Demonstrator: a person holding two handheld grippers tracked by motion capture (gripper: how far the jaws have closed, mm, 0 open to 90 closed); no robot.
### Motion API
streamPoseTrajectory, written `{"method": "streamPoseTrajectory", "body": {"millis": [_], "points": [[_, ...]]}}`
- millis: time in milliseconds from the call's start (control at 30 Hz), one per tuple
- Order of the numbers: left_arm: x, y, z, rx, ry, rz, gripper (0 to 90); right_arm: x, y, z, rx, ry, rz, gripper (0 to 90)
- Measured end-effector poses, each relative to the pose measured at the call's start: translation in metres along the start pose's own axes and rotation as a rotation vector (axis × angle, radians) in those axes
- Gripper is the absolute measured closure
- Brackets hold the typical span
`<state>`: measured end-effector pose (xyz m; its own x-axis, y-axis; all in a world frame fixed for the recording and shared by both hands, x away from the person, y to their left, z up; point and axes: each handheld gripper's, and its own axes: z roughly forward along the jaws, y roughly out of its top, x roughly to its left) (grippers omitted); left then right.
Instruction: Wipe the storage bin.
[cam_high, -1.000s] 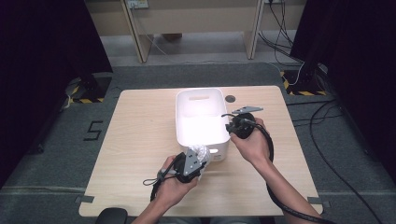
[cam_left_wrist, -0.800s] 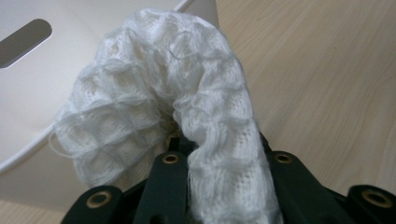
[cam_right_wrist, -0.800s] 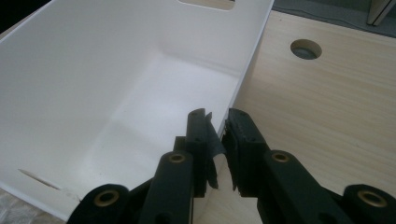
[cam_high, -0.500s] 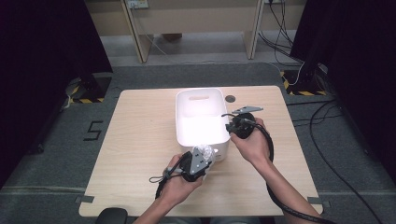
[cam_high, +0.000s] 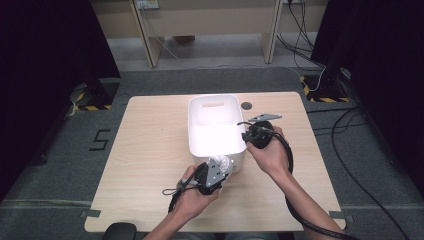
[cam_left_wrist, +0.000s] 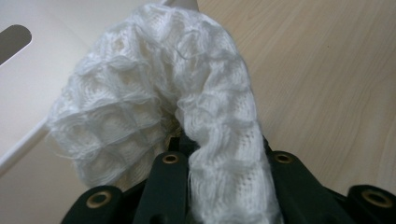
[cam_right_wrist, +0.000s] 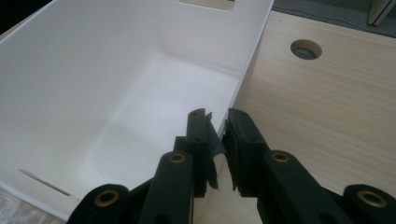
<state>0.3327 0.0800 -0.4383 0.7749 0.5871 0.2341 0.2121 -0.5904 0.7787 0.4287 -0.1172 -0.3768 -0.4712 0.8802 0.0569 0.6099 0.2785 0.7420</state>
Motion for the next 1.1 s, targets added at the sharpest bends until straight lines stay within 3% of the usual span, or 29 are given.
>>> {"method": "streamPoseTrajectory", "body": {"millis": [1100], "points": [[-0.004,-0.03,0.03,0.091,-0.003,-0.016,76.0,0.0,0.0,-0.001,0.0,-0.001,-0.002,80.1]]}}
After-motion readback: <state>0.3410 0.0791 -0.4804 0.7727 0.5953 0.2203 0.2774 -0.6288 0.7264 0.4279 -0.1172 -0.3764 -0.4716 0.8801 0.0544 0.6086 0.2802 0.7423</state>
